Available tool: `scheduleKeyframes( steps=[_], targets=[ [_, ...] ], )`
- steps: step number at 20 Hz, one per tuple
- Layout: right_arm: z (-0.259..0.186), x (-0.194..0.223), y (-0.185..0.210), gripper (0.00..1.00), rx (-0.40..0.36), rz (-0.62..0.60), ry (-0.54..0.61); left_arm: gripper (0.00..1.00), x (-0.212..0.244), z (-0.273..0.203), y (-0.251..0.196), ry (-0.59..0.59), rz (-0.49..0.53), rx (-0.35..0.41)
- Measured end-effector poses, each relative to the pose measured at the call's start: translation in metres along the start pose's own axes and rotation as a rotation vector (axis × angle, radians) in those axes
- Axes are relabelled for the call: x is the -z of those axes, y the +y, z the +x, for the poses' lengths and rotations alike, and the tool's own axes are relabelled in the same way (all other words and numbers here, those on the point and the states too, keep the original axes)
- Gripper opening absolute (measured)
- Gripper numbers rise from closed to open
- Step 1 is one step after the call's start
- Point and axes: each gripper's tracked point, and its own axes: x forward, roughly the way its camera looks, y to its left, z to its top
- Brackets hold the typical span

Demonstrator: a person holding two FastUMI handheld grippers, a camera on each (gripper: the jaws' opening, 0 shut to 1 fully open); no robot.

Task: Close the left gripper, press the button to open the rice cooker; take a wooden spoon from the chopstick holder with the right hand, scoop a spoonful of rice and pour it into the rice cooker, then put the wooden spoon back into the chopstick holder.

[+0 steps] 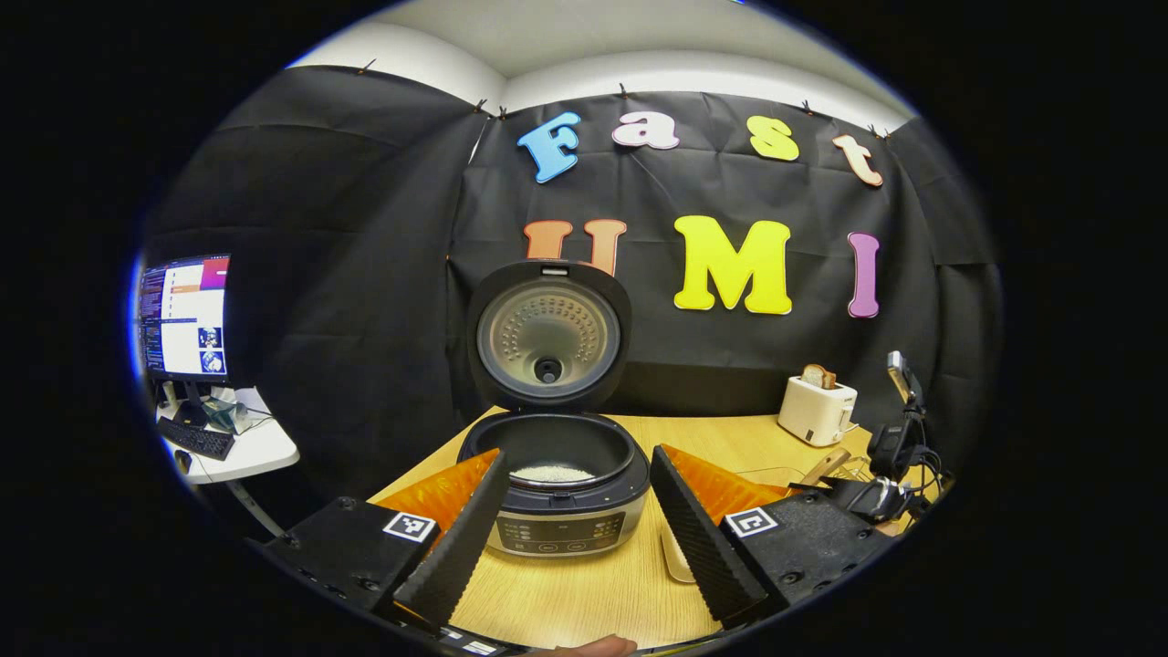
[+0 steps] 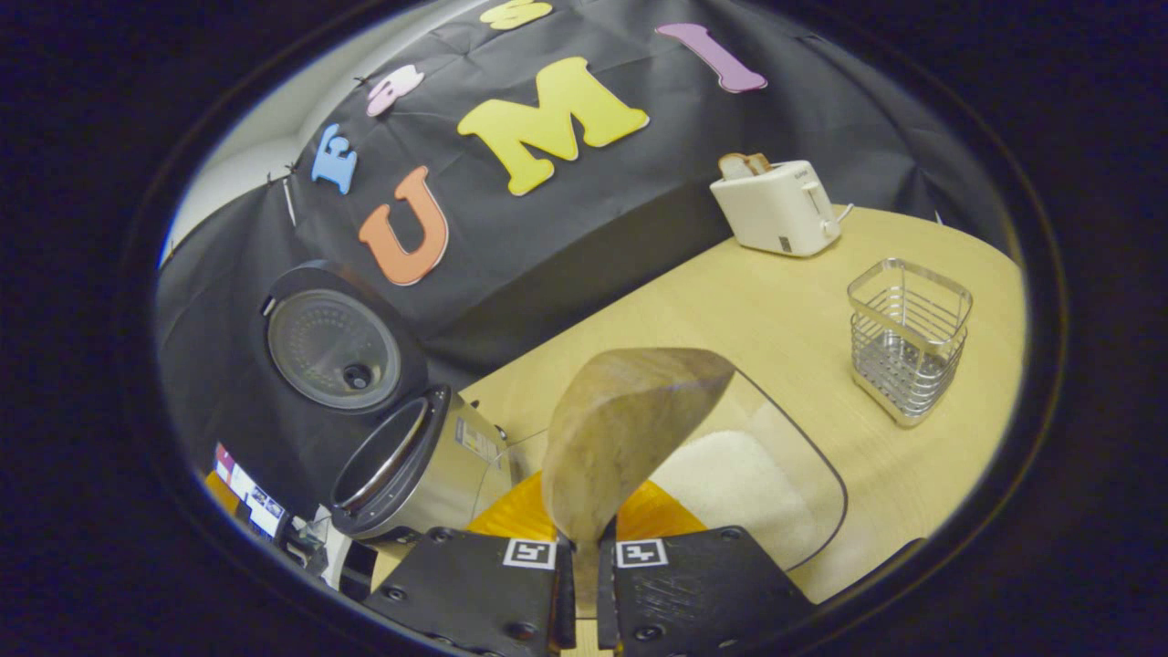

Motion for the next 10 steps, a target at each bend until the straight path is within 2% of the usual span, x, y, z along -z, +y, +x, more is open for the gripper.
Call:
scheduleKeyframes(
  steps=[2, 6, 10],
  targets=[
    [0.003, 0.001, 0.004, 0.09, -0.046, 0.077, 0.046, 0.99, -0.001, -0.001, -0.003, -0.005, 0.006, 0.007],
    [-0.003, -0.008, 0.012, 0.09, -0.178, 0.332, 0.106, 0.99, 0.000, 0.000, -0.001, -0.007, 0.001, 0.006],
    [-0.010, -0.023, 0.000, 0.09, -0.203, 0.469, 0.076, 0.99, 0.003, 0.003, 0.003, 0.006, 0.004, -0.009]
  ],
)
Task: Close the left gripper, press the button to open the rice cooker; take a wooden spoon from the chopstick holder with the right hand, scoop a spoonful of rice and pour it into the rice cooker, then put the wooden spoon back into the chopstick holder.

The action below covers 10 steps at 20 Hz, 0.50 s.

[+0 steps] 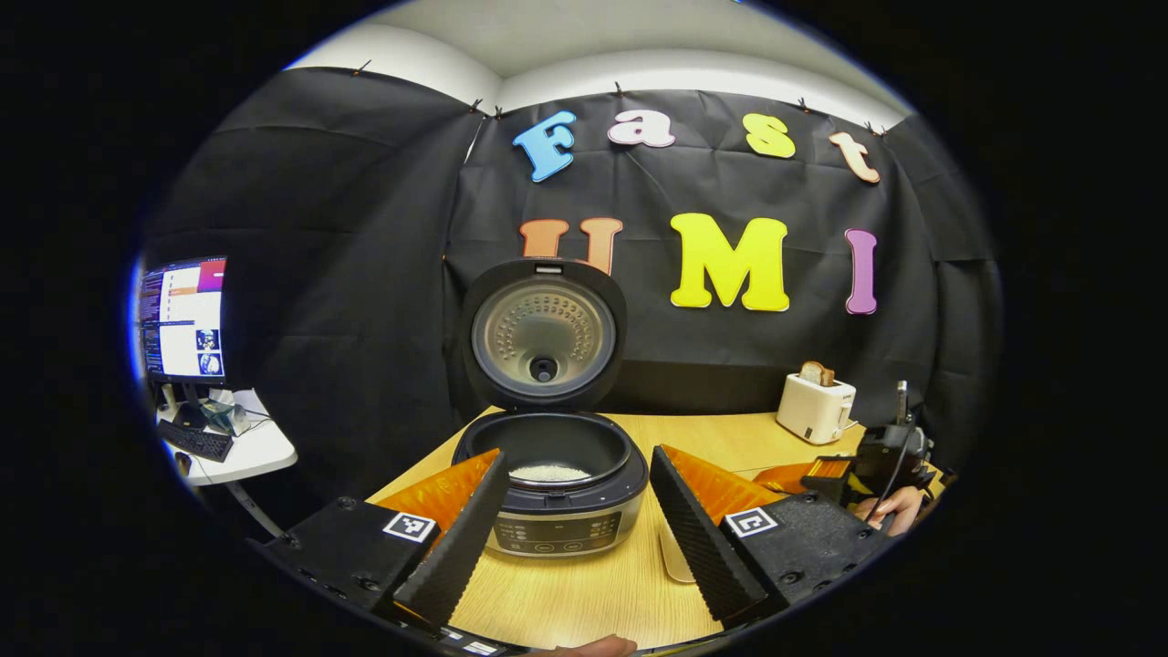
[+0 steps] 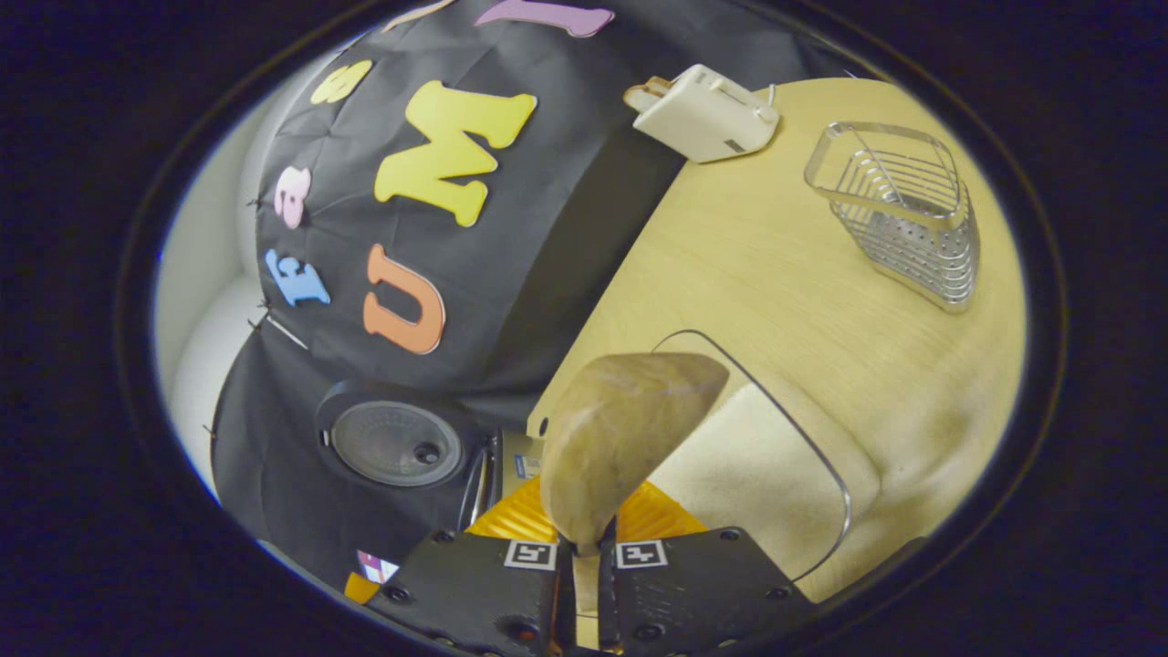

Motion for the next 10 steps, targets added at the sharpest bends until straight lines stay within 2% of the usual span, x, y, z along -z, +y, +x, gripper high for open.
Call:
scheduleKeyframes(
  steps=[5, 6, 7, 10],
  targets=[
    [-0.012, -0.023, -0.006, 0.09, -0.064, 0.195, 0.010, 0.99, -0.001, -0.001, -0.002, -0.004, 0.006, -0.001],
    [-0.013, -0.026, -0.006, 0.09, -0.077, 0.239, 0.022, 0.96, -0.002, -0.001, -0.003, -0.006, 0.008, -0.002],
    [-0.013, -0.028, -0.005, 0.09, -0.091, 0.278, 0.050, 0.99, -0.002, -0.001, -0.003, -0.008, 0.009, -0.002],
    [-0.018, -0.030, 0.004, 0.09, -0.147, 0.408, 0.114, 0.99, -0.001, -0.001, -0.005, -0.003, 0.012, 0.000]
  ],
)
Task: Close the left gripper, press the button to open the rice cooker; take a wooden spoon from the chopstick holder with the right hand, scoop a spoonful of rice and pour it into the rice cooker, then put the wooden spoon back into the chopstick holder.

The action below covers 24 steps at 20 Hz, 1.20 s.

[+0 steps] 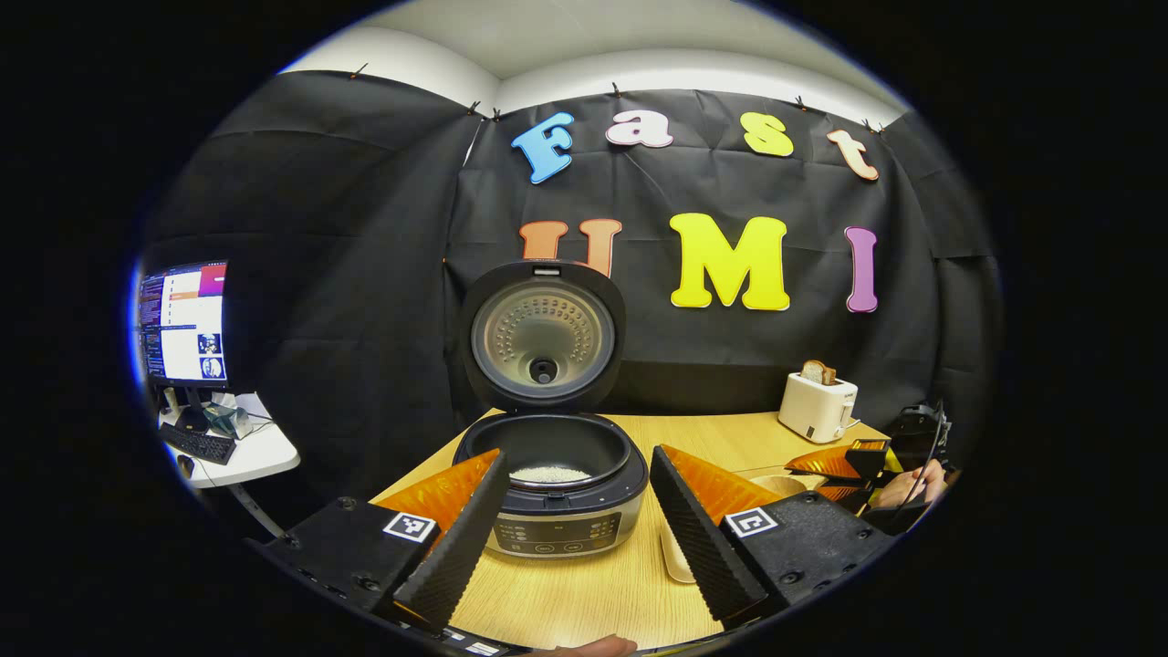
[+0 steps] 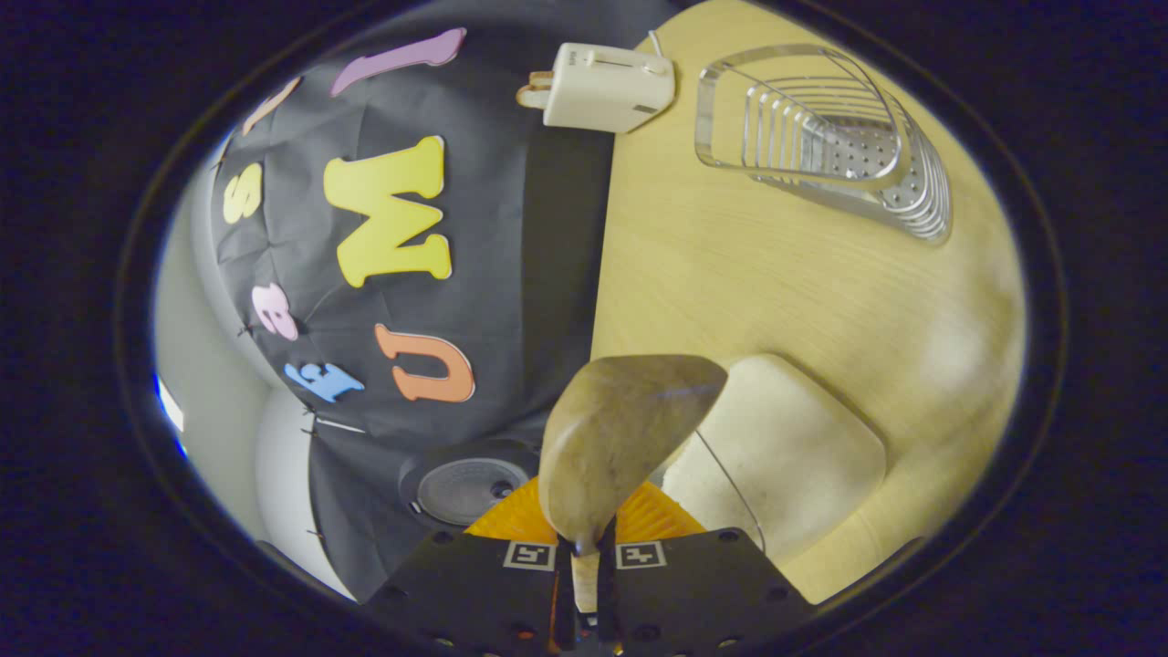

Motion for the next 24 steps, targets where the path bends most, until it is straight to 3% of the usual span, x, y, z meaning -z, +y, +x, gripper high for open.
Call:
scheduleKeyframes(
  steps=[10, 16, 24],
  targets=[
    [-0.002, 0.019, 0.057, 0.09, -0.049, -0.001, 0.039, 0.99, -0.002, -0.003, 0.009, -0.003, -0.013, -0.011],
    [0.021, 0.049, 0.100, 0.09, -0.059, -0.043, 0.067, 0.99, -0.008, -0.011, 0.033, -0.024, -0.009, -0.051],
    [0.084, 0.098, 0.154, 0.09, -0.036, -0.184, 0.081, 0.99, -0.007, -0.019, 0.077, -0.029, -0.045, -0.113]
  ],
)
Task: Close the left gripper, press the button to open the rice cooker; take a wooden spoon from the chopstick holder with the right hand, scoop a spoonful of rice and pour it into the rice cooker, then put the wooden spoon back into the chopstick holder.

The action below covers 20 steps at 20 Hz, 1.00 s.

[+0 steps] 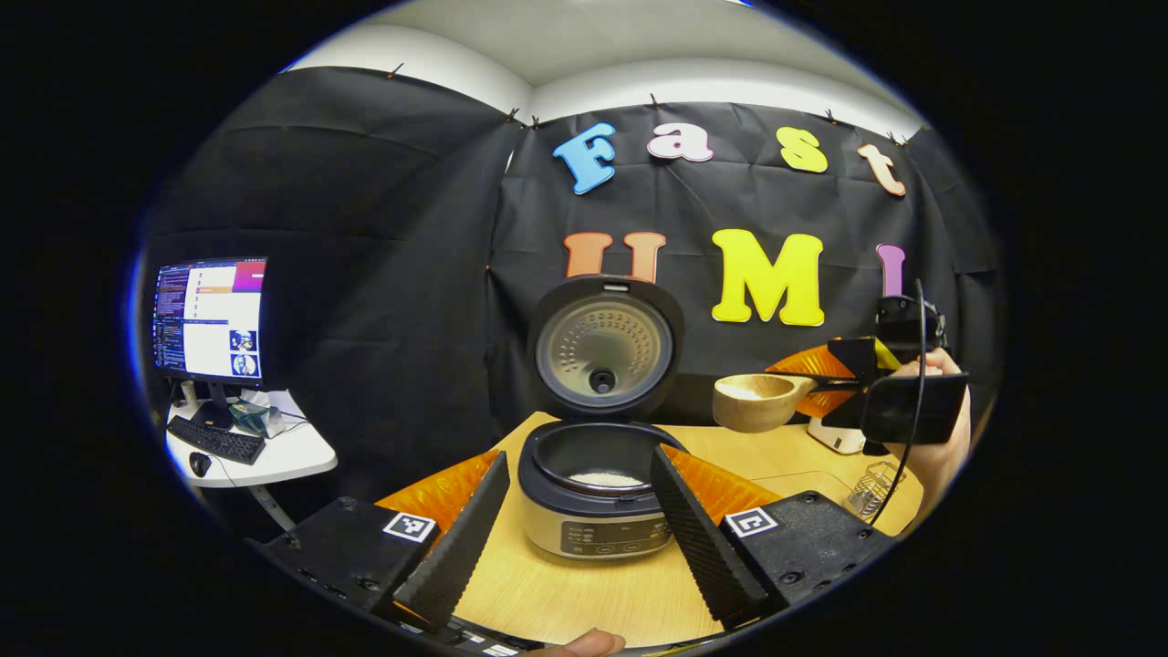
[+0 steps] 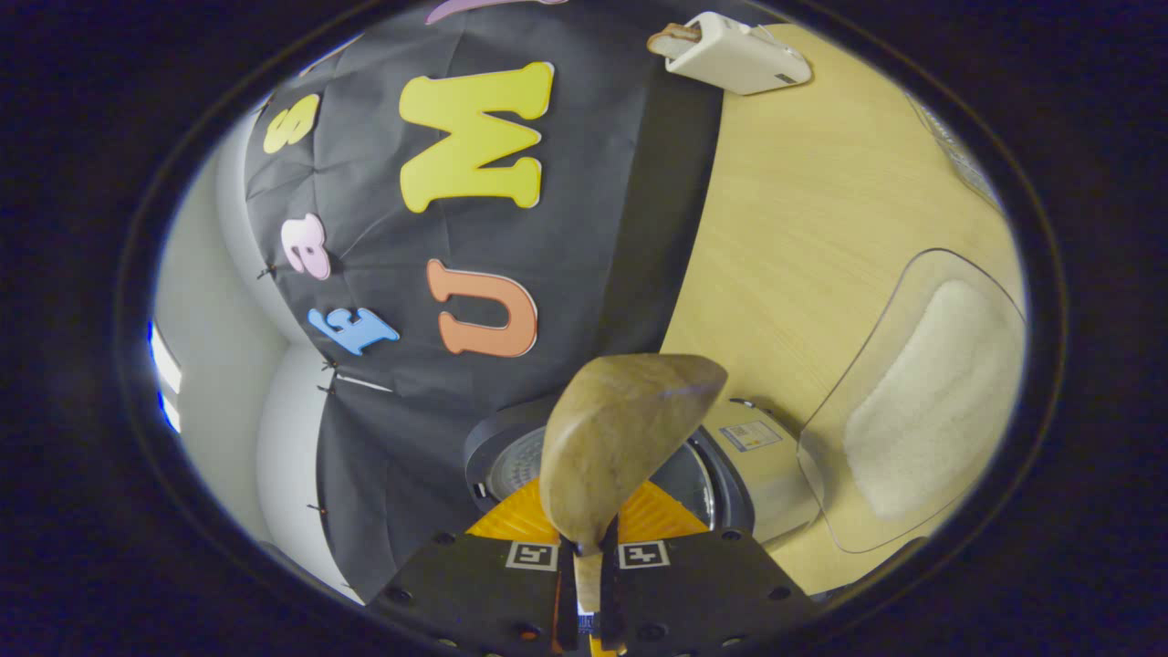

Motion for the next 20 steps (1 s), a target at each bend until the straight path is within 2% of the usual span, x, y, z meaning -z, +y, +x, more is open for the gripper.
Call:
scheduleKeyframes(
  steps=[3, 7, 8, 9, 12, 15, 20],
  targets=[
    [0.021, 0.023, 0.009, 0.09, 0.025, -0.073, 0.016, 0.99, 0.007, 0.006, 0.021, 0.030, -0.042, -0.052],
    [0.060, 0.032, 0.006, 0.09, 0.080, -0.153, 0.004, 1.00, 0.014, 0.010, 0.043, 0.053, -0.030, -0.111],
    [0.069, 0.034, 0.003, 0.09, 0.102, -0.174, -0.004, 0.96, 0.015, 0.009, 0.043, 0.058, -0.031, -0.104],
    [0.079, 0.036, -0.003, 0.09, 0.131, -0.198, -0.003, 1.00, 0.014, 0.008, 0.040, 0.051, -0.032, -0.095],
    [0.099, 0.039, -0.019, 0.07, 0.221, -0.299, -0.004, 0.96, 0.007, 0.005, 0.039, 0.021, -0.026, -0.080],
    [0.110, 0.037, -0.035, 0.10, 0.326, -0.453, -0.013, 0.96, 0.008, 0.006, 0.036, 0.018, -0.015, -0.066],
    [0.114, 0.025, -0.033, 0.07, 0.406, -0.676, -0.065, 0.96, 0.009, 0.006, 0.036, 0.023, 0.006, -0.076]
  ],
)
